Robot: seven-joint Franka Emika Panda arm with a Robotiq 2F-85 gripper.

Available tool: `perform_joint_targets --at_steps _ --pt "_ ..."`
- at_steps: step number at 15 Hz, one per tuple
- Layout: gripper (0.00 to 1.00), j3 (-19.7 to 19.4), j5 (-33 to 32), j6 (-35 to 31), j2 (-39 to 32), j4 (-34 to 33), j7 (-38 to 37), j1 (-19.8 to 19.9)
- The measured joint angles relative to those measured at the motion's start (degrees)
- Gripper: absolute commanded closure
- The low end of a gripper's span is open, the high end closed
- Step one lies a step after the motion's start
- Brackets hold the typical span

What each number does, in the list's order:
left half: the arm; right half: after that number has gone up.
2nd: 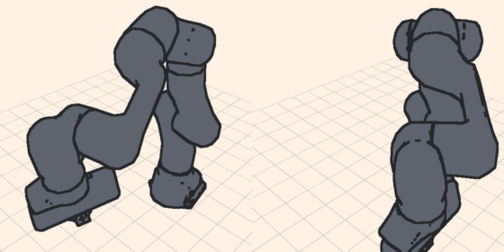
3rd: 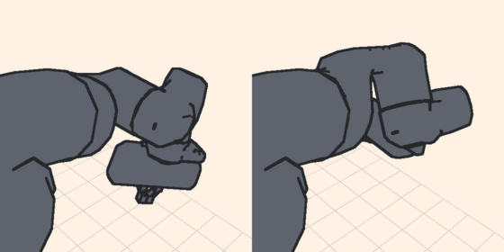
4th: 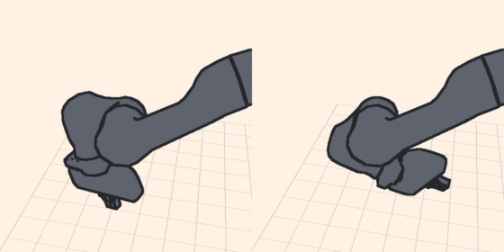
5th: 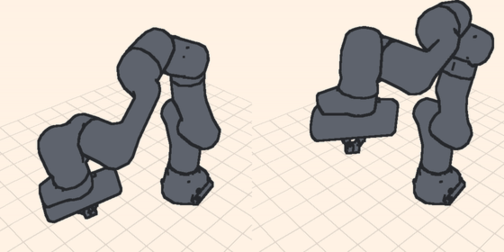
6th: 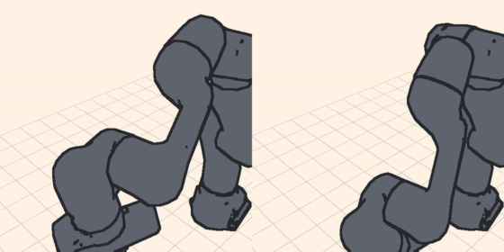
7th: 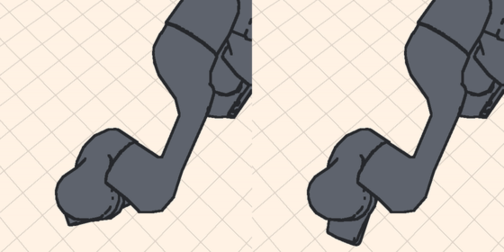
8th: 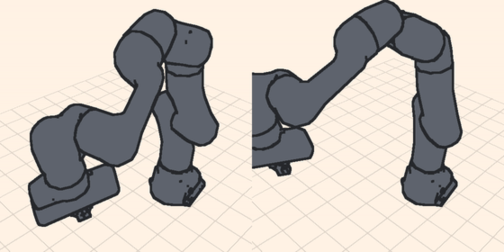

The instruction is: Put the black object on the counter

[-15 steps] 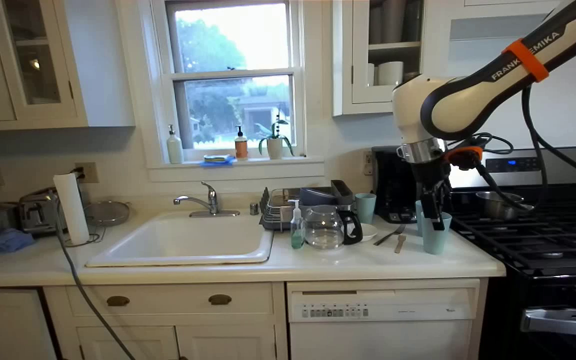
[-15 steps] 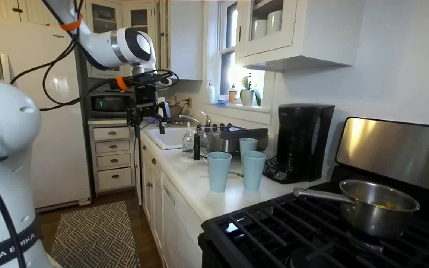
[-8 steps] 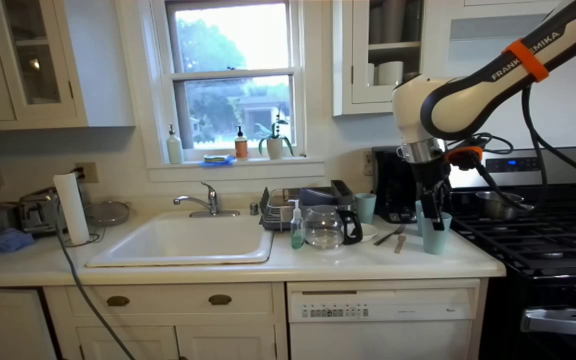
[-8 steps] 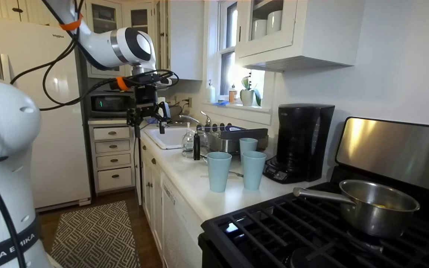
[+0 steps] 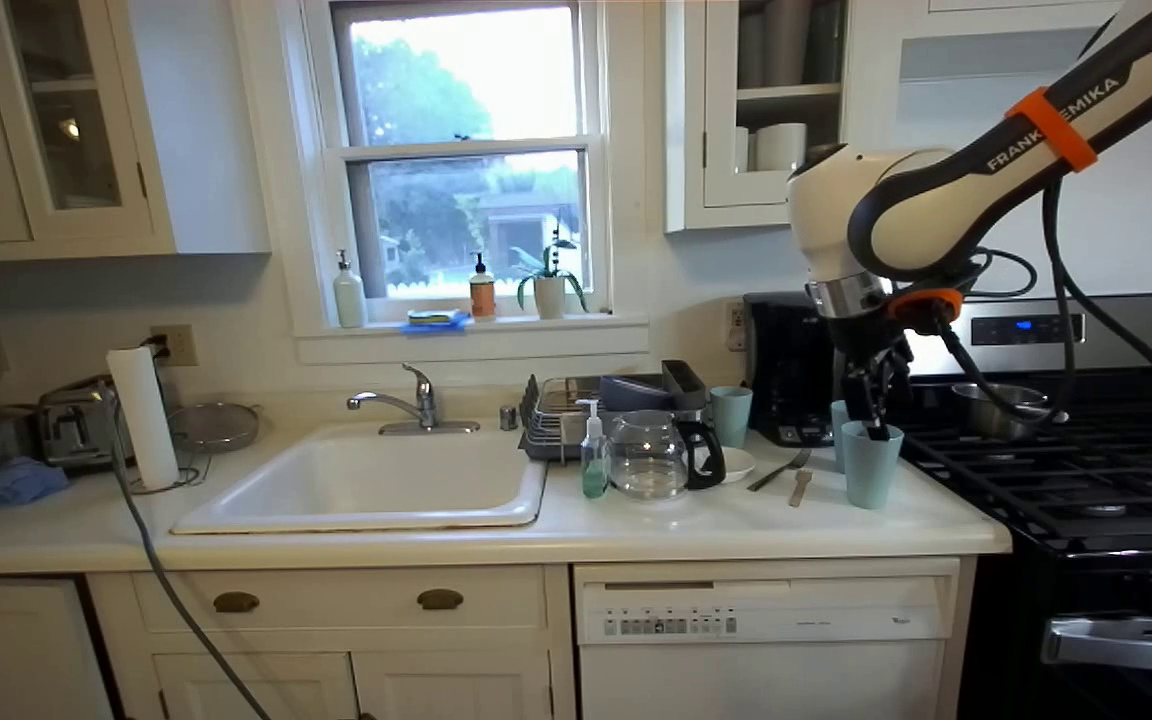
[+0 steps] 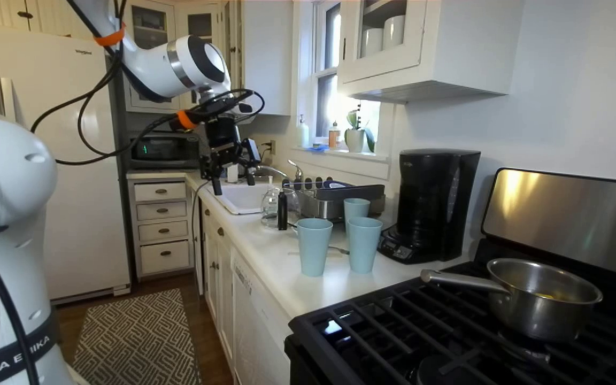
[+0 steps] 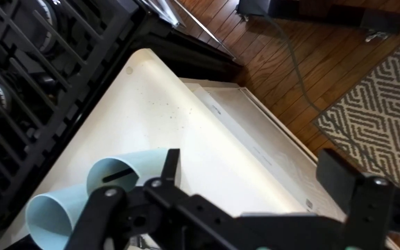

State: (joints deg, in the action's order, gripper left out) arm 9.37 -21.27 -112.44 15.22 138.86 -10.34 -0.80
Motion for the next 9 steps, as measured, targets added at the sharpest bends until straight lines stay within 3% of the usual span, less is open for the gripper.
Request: perform_joint_targets --at_steps 4,9 --pt "0.0 -1.8 -3.5 0.0 -1.3 -2.1 -3.1 1.5" --pt "0.0 -4.3 -3.4 0.7 -5.4 -6.8 -3.9 2.2"
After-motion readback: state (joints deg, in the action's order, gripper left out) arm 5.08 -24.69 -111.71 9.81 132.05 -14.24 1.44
